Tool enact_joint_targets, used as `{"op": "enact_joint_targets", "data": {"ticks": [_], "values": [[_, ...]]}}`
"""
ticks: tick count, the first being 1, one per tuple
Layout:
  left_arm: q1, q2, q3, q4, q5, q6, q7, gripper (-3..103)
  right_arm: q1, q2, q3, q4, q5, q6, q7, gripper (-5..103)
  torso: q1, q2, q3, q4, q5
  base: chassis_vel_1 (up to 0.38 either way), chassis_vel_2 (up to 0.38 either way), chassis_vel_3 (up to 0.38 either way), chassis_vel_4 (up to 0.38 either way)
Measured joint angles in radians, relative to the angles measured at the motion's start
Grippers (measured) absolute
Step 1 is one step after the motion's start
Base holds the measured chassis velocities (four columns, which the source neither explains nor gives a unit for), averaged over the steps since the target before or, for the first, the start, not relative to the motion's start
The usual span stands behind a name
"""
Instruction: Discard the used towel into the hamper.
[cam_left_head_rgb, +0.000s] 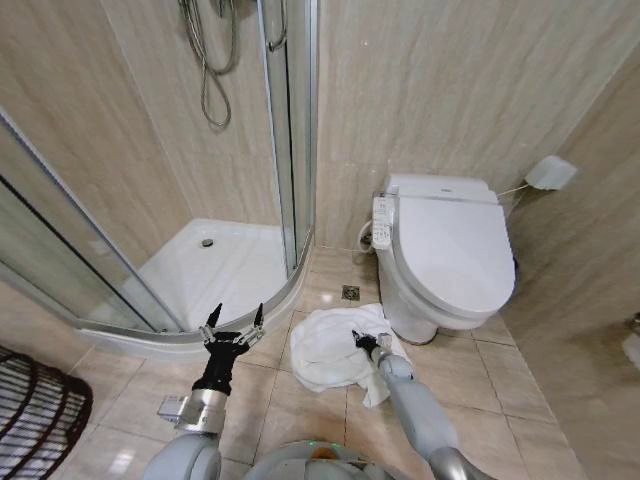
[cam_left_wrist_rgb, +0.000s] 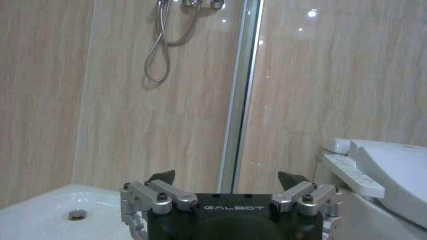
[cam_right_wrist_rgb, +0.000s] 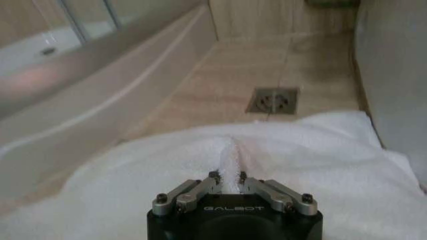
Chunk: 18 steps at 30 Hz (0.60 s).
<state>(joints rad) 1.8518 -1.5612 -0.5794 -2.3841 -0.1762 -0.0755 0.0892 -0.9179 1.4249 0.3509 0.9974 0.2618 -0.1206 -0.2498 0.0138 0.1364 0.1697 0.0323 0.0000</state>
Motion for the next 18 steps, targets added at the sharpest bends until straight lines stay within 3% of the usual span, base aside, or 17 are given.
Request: {"op": "enact_joint_targets", "data": {"ticks": [18], "values": [[0.0,0.0,0.0,0.0,0.0,0.0,0.0,100,-0.242,-0.1,0.038,0.613,0.06,0.051,-0.034,5,0.0,0.0,0.0,0.0,-0.0002,0.0,0.0,0.0,0.0]]}}
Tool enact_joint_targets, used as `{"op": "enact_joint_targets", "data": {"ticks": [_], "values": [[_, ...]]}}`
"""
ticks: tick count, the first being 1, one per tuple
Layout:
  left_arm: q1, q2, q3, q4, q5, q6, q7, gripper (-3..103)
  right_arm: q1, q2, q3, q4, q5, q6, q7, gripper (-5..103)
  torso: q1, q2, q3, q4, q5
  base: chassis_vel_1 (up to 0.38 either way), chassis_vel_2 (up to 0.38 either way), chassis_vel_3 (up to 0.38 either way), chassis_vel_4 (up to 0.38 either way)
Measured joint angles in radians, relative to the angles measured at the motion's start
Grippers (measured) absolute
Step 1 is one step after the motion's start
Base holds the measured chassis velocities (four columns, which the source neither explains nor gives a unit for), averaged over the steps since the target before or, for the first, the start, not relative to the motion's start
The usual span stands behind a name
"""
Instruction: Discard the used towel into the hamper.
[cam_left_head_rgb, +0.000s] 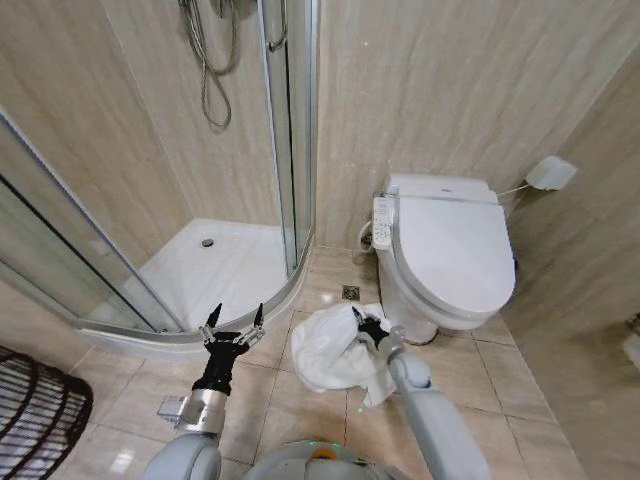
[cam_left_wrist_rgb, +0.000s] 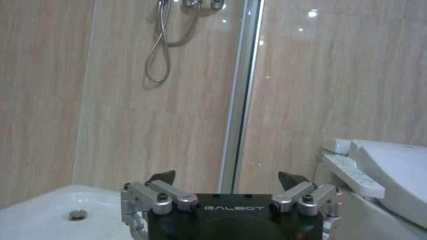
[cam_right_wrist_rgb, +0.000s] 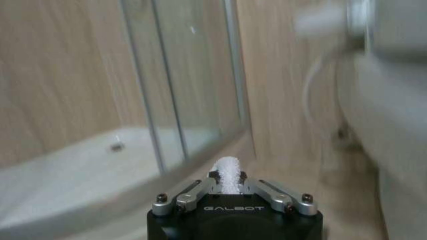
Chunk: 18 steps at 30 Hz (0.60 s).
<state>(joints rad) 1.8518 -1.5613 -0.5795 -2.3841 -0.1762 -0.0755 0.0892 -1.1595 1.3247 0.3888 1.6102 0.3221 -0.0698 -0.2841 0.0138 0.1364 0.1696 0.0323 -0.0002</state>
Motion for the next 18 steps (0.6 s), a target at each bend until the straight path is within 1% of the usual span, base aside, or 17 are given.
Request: {"op": "enact_joint_targets", "data": {"ticks": [1,2,5,6,9,10,11,13,14,15,16,18], "values": [[0.0,0.0,0.0,0.0,0.0,0.0,0.0,100,0.0,0.0,0.0,0.0,0.0,0.0,0.0,5,0.0,0.0,0.0,0.0,0.0,0.0,0.0,0.0,0.0],[0.0,0.0,0.0,0.0,0.0,0.0,0.0,100,-0.032,-0.021,0.003,0.083,0.011,-0.002,0.007,5,0.0,0.0,0.0,0.0,0.0001,0.0,0.0,0.0,0.0],[0.0,0.0,0.0,0.0,0.0,0.0,0.0,100,-0.084,-0.051,0.015,0.233,0.028,-0.01,0.023,5,0.0,0.0,0.0,0.0,0.0002,0.0,0.0,0.0,0.0],[0.0,0.0,0.0,0.0,0.0,0.0,0.0,100,-0.084,-0.051,0.015,0.233,0.028,-0.01,0.023,5,0.0,0.0,0.0,0.0,0.0002,0.0,0.0,0.0,0.0],[0.0,0.0,0.0,0.0,0.0,0.0,0.0,100,-0.135,-0.079,0.023,0.37,0.059,-0.003,0.059,5,0.0,0.0,0.0,0.0001,0.0002,0.0,0.0,0.0,0.0],[0.0,0.0,0.0,0.0,0.0,0.0,0.0,100,-0.135,-0.079,0.023,0.37,0.059,-0.003,0.059,5,0.0,0.0,0.0,0.0001,0.0002,0.0,0.0,0.0,0.0],[0.0,0.0,0.0,0.0,0.0,0.0,0.0,100,-0.162,-0.093,0.038,0.432,0.07,0.007,0.072,5,0.0,0.0,0.0,0.0,0.0003,0.0,0.0,0.0,0.0],[0.0,0.0,0.0,0.0,0.0,0.0,0.0,100,-0.188,-0.11,0.065,0.503,0.094,0.021,0.087,5,0.0,0.0,0.0,0.0,0.0003,0.0,0.0,0.0,0.0],[0.0,0.0,0.0,0.0,0.0,0.0,0.0,100,-0.188,-0.11,0.065,0.503,0.094,0.021,0.087,5,0.0,0.0,0.0,0.0,0.0003,0.0,0.0,0.0,0.0],[0.0,0.0,0.0,0.0,0.0,0.0,0.0,100,-0.201,-0.125,0.093,0.561,0.113,0.03,0.101,5,0.0,0.0,0.0,0.0001,0.0003,0.0,0.0,0.0,0.0],[0.0,0.0,0.0,0.0,0.0,0.0,0.0,100,-0.201,-0.125,0.093,0.561,0.113,0.03,0.101,5,0.0,0.0,0.0,0.0001,0.0003,0.0,0.0,0.0,0.0],[0.0,0.0,0.0,0.0,0.0,0.0,0.0,100,-0.213,-0.146,0.139,0.64,0.142,0.039,0.124,5,0.0,0.0,0.0,0.0,0.0002,0.0,0.0,0.0,0.0]]}}
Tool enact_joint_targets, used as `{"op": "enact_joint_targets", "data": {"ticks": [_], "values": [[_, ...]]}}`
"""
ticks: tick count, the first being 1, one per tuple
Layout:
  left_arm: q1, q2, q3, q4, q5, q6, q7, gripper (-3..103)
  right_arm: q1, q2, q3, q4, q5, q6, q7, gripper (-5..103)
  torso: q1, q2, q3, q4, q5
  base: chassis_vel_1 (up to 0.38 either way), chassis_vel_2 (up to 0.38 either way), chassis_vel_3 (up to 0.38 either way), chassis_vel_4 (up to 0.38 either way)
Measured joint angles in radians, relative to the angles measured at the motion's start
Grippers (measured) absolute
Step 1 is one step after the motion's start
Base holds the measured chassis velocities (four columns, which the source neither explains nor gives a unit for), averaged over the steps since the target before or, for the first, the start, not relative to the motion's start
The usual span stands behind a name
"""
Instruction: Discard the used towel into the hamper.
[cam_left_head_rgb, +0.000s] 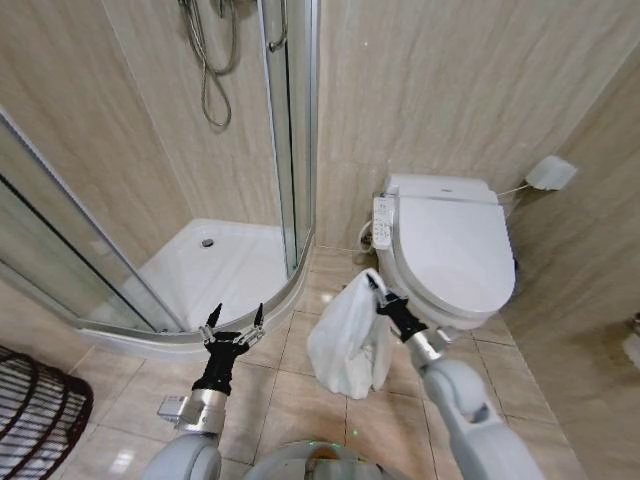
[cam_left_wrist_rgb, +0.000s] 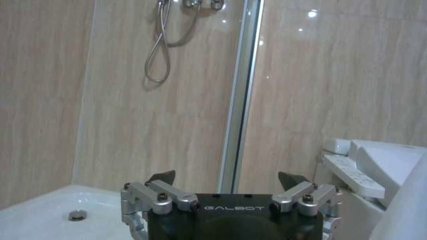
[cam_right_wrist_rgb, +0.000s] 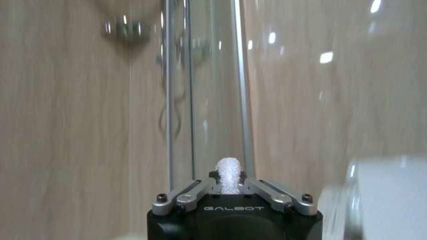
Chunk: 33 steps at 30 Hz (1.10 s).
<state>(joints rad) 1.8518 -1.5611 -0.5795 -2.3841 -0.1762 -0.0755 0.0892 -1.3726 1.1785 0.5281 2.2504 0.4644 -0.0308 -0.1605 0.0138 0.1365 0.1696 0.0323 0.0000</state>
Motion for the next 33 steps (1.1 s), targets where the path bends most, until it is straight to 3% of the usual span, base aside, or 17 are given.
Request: {"op": "enact_joint_targets", "data": {"ticks": [5,13,24,33], "values": [[0.0,0.0,0.0,0.0,0.0,0.0,0.0,100,-0.026,-0.047,0.131,0.145,0.072,0.007,0.048,5,0.0,0.0,0.0,0.0,0.0,0.0,0.0,0.0,0.0],[0.0,0.0,0.0,0.0,0.0,0.0,0.0,100,-0.064,-0.066,0.303,0.257,0.105,0.045,0.101,5,0.0,0.0,0.0,0.0,-0.0001,0.0,0.0,0.0,0.0],[0.0,0.0,0.0,0.0,0.0,0.0,0.0,100,-0.119,-0.073,0.507,0.259,0.192,0.091,0.134,5,0.0,0.0,0.0,0.0,0.0,0.0,0.0,0.0,0.0],[0.0,0.0,0.0,0.0,0.0,0.0,0.0,100,-0.12,-0.098,0.582,0.255,0.257,0.075,0.126,5,0.0,0.0,0.0,0.0,0.0,0.0,0.0,0.0,0.0]]}}
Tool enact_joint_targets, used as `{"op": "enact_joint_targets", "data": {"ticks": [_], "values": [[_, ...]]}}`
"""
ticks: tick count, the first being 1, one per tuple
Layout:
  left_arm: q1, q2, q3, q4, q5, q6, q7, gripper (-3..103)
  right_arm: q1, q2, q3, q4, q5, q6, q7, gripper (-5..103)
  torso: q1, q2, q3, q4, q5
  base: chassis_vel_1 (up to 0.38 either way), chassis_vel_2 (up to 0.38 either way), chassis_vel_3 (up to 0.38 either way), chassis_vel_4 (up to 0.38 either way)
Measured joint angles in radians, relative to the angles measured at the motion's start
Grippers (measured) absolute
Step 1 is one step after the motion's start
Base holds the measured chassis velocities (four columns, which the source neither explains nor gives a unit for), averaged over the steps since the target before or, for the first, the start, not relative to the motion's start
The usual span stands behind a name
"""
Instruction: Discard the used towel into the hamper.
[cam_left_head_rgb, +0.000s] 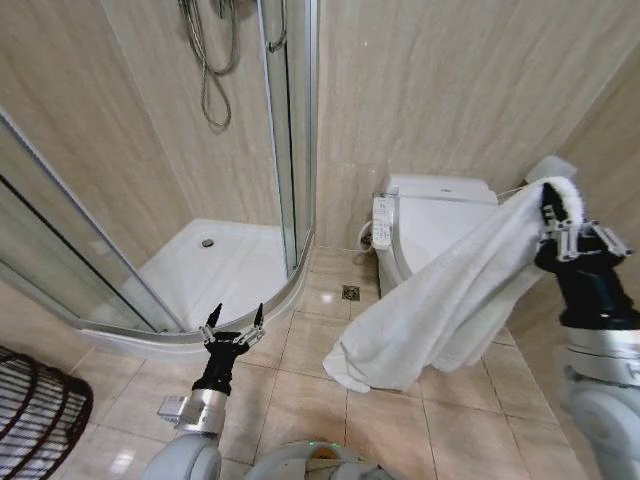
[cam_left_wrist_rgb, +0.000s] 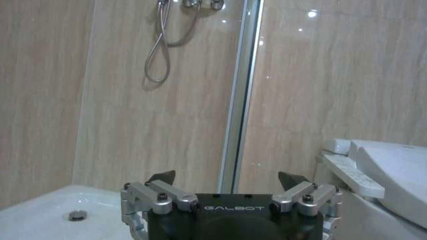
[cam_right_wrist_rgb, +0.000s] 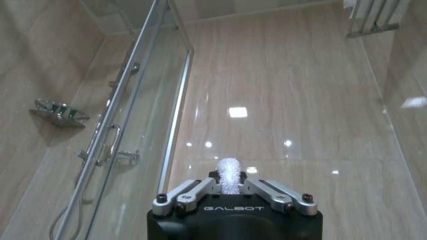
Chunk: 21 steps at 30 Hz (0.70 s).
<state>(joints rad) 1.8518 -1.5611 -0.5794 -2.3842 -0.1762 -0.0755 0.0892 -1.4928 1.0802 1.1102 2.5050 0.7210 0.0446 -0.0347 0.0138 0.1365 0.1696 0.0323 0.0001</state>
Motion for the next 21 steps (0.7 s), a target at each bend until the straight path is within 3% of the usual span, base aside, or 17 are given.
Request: {"op": "enact_joint_targets", "data": {"ticks": [9,21], "values": [[0.0,0.0,0.0,0.0,0.0,0.0,0.0,100,-0.007,0.009,0.014,-0.002,0.006,0.005,-0.023,5,0.001,0.002,0.002,0.0,0.0,0.0,0.0,0.0,0.0],[0.0,0.0,0.0,0.0,0.0,0.0,0.0,100,-0.02,0.014,0.063,-0.004,0.014,0.01,-0.051,5,0.013,0.055,0.042,0.0,-0.0001,0.0,0.0,0.0,0.0]]}}
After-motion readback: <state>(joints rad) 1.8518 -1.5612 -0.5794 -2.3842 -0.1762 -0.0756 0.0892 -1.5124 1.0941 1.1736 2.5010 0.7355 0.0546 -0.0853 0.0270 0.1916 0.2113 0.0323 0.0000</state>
